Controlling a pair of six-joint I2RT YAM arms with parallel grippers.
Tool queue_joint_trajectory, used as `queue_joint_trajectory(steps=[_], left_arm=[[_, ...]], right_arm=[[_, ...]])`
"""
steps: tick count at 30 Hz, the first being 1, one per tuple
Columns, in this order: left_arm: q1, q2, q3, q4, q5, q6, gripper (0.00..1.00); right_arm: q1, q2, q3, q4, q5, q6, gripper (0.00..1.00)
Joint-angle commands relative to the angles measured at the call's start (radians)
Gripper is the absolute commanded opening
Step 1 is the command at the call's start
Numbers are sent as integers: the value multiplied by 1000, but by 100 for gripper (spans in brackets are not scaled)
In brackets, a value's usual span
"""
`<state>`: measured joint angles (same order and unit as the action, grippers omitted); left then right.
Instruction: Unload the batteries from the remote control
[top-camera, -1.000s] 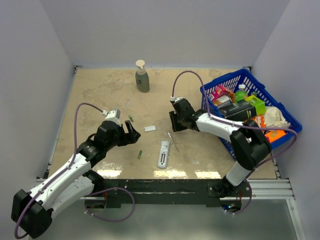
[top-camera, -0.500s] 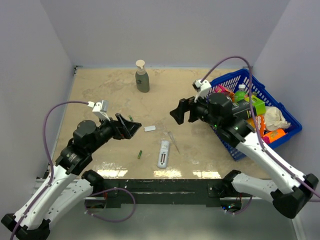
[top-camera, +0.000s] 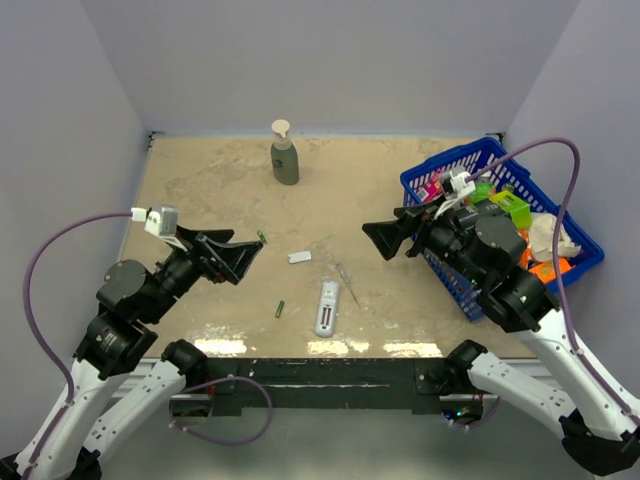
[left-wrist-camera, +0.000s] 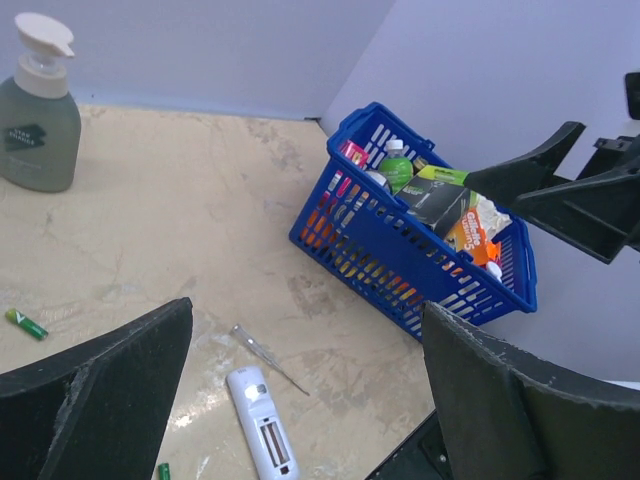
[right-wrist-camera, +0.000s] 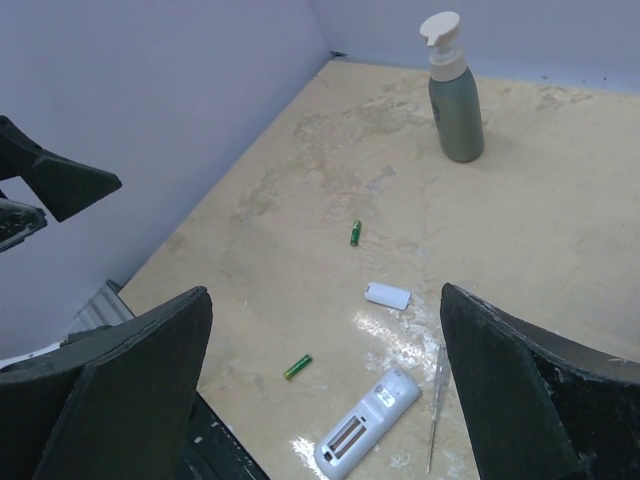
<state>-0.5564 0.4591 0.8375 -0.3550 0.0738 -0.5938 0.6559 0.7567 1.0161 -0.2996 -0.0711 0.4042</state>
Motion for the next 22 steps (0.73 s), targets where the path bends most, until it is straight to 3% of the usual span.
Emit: queue_joint_trajectory(steps=[1, 22], left_arm=[[3, -40, 41, 44, -2, 41, 100], [3, -11, 117, 64, 37, 55, 100]], right_arm=[[2, -2, -1, 25, -10, 22, 99], [1, -39, 2, 28, 16, 38, 99]])
